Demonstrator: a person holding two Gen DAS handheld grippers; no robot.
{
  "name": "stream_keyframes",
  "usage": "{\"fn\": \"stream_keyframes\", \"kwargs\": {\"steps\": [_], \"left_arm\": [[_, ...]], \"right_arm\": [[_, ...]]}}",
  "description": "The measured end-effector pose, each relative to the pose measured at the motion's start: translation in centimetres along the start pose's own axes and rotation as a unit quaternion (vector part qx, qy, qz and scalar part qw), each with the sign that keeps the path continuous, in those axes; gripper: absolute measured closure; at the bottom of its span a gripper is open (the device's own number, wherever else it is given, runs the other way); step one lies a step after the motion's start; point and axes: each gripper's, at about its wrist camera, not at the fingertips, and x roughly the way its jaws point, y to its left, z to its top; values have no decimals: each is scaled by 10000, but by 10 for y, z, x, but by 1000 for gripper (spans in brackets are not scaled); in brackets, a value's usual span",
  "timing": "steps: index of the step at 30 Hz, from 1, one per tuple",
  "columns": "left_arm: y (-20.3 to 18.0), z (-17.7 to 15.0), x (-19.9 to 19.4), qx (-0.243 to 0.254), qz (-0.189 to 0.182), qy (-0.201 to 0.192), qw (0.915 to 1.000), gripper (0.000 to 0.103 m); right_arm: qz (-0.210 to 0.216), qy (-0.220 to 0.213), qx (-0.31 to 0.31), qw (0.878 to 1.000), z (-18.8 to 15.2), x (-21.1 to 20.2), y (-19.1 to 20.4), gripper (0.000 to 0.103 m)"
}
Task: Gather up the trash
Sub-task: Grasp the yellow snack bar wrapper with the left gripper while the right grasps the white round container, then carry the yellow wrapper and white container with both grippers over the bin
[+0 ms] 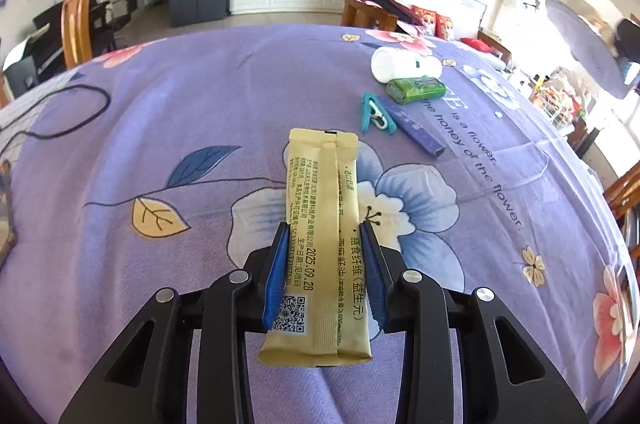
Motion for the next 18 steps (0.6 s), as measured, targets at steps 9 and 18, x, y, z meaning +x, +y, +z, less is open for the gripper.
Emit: {"fn": "stream_keyframes", "kwargs": {"steps": [9, 18], "left_arm": [[-62, 5, -40, 450, -596, -703, 9947, 69], [-207, -8, -103, 1285, -1704, -1203, 9695, 69]], "right_arm": [[-618, -527, 317, 9962, -70, -142, -21, 29], [-1311, -1460, 995, 9755, -168, -270, -54, 29]]}}
